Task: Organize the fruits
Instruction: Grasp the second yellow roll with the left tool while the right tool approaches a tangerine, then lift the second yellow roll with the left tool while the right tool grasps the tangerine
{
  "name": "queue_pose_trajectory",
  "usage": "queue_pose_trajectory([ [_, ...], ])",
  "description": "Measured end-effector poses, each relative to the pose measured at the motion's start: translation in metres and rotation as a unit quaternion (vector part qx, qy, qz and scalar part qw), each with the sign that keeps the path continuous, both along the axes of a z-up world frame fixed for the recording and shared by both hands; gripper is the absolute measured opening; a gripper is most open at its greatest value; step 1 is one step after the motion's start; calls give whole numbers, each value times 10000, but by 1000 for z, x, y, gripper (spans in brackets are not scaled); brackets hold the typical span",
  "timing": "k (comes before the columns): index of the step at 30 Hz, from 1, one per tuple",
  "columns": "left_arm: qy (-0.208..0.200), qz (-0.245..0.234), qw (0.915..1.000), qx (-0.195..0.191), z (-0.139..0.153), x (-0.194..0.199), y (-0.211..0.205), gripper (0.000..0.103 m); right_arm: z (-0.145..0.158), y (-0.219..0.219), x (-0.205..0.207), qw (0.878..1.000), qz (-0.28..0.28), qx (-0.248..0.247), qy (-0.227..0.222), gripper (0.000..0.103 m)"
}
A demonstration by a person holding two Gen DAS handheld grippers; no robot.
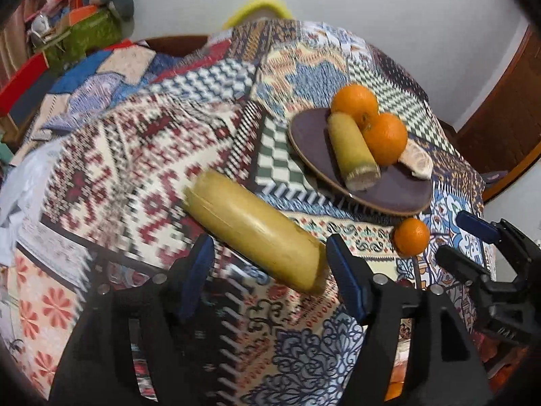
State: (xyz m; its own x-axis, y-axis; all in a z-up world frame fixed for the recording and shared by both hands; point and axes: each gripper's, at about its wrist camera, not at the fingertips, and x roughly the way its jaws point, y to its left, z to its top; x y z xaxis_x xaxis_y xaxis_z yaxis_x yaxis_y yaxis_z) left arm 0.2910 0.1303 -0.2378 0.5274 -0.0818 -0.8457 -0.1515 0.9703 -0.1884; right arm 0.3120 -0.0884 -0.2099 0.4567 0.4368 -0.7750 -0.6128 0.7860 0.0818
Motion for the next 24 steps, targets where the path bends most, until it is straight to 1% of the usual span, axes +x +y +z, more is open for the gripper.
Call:
queue_pose_trajectory([
  [4, 94, 113, 9999, -37, -10, 9, -6, 71, -13, 4, 4, 9998, 54, 5, 177, 65],
  [7, 32, 216, 9997, -56, -15, 13, -8, 73, -19, 8, 8, 9995, 73, 33, 308, 65],
  [9, -52, 212, 9998, 10, -17, 13, -9, 73, -22, 10, 10, 9994, 86, 52, 340, 59],
  [10, -90, 217, 9997, 33, -17, 12, -9, 73, -24, 11, 11, 9992, 121, 46, 372, 51],
  [11, -139, 221, 9997, 32, -17, 11, -9, 71, -26, 12, 12, 9990, 146, 47, 409, 43],
  [12, -172, 225, 9996, 20, -17, 9, -9, 69, -27, 13, 12, 9989, 168, 52, 440, 39],
  [13, -193, 227, 9996, 9, -17, 8, -9, 65, -28, 13, 12, 9990, 161, 33, 425, 34],
  [14, -224, 202, 9995, -10, -16, 4, -7, 61, -27, 13, 12, 9991, 156, 27, 397, 33],
  [15, -241, 171, 9996, -22, -16, 1, -6, 60, -26, 12, 11, 9990, 172, 50, 397, 33],
  [20, -294, 17, 9994, -194, -13, -21, 4, 41, -21, 7, 5, 9993, 138, 89, 321, 32],
  [22, -311, 36, 9993, -224, -13, -32, 8, 36, -19, 3, 1, 9994, 100, 111, 315, 32],
  [24, -332, 17, 9991, -278, -13, -47, 14, 35, -15, -1, -4, 9996, 52, 108, 270, 32],
])
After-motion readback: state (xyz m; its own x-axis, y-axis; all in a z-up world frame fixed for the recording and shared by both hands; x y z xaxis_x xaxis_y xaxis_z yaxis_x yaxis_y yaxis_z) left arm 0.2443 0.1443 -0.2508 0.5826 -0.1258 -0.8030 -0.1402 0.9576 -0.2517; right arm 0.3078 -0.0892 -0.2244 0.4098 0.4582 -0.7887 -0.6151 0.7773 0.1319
